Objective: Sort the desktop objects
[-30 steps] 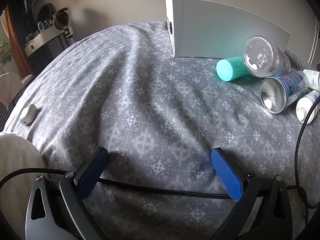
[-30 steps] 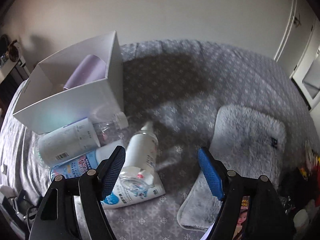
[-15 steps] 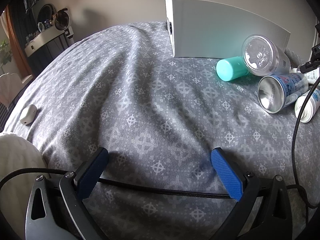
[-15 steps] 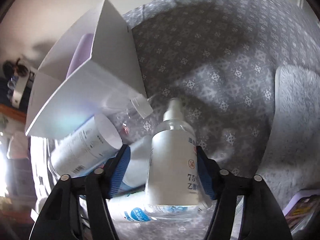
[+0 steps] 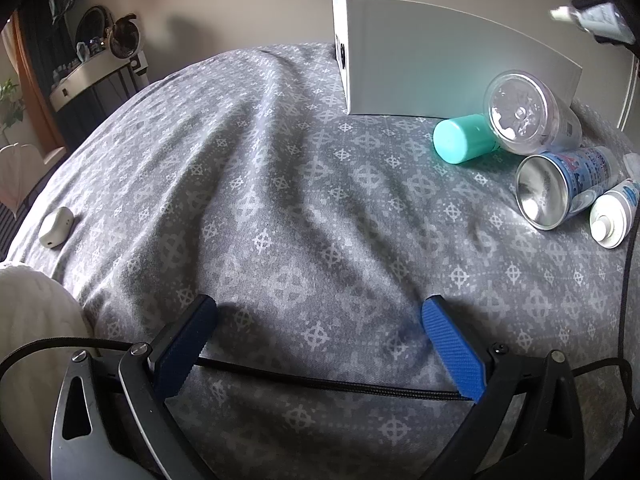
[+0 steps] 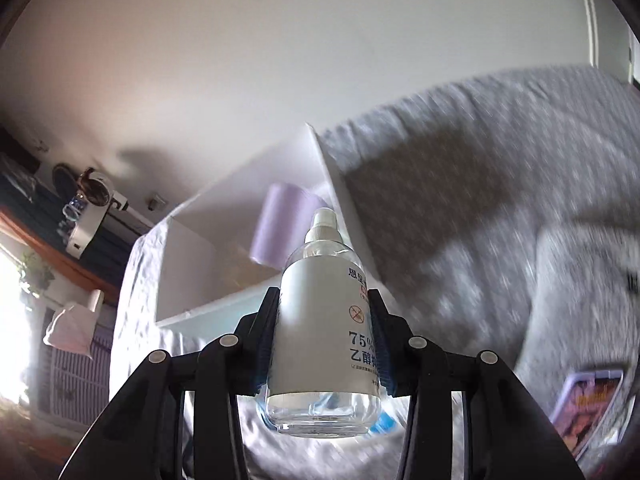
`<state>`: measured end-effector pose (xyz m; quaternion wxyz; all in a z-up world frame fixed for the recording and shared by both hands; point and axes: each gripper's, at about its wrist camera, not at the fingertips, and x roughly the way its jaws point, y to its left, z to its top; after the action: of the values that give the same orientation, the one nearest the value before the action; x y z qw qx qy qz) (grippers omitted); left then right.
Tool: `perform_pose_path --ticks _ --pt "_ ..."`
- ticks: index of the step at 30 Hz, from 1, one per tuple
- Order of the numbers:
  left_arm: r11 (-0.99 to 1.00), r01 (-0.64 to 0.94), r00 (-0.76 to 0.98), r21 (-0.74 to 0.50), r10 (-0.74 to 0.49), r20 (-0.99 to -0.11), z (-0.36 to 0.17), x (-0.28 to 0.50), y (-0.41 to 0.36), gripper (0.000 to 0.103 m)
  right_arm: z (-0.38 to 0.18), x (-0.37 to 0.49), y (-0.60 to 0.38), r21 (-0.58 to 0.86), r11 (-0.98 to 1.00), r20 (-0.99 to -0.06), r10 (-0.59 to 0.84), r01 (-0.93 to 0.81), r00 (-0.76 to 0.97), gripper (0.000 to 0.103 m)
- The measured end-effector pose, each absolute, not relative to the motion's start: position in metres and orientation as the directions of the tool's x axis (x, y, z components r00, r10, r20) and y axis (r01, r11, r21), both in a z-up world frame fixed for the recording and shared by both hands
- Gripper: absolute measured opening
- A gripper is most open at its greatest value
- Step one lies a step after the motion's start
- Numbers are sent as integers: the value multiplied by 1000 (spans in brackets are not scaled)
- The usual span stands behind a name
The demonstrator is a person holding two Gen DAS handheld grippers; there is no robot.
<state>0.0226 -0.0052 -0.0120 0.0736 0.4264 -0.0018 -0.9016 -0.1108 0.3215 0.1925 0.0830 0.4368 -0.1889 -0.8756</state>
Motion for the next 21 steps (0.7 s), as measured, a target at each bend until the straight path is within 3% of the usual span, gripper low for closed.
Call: perform_pose_path --ticks 8,12,15,17,19,21 --pt "-989 131 -625 66 -134 -769 -12 22 -5 103 160 -188 226 320 -947 -796 -262 -12 -545 39" --pt "-989 131 -625 67 -135 -769 -12 22 -5 103 144 -177 214 286 -958 -829 -252 8 -499 39" --pt "-989 131 -625 68 -136 -768 -12 23 -5 103 152 -145 229 294 -955 -792 -264 35 -551 42" --pt "-989 132 -626 68 -136 -768 -12 23 -5 103 162 -114 248 286 -958 -784 -239 8 -573 56" --pt "-989 132 -626 69 -137 -768 -12 23 -4 103 165 -79 271 311 -950 -758 -232 -26 -610 81" --pt "-989 132 -626 71 -139 -768 -12 23 -4 103 160 -51 295 312 -946 -753 -192 -84 -629 87"
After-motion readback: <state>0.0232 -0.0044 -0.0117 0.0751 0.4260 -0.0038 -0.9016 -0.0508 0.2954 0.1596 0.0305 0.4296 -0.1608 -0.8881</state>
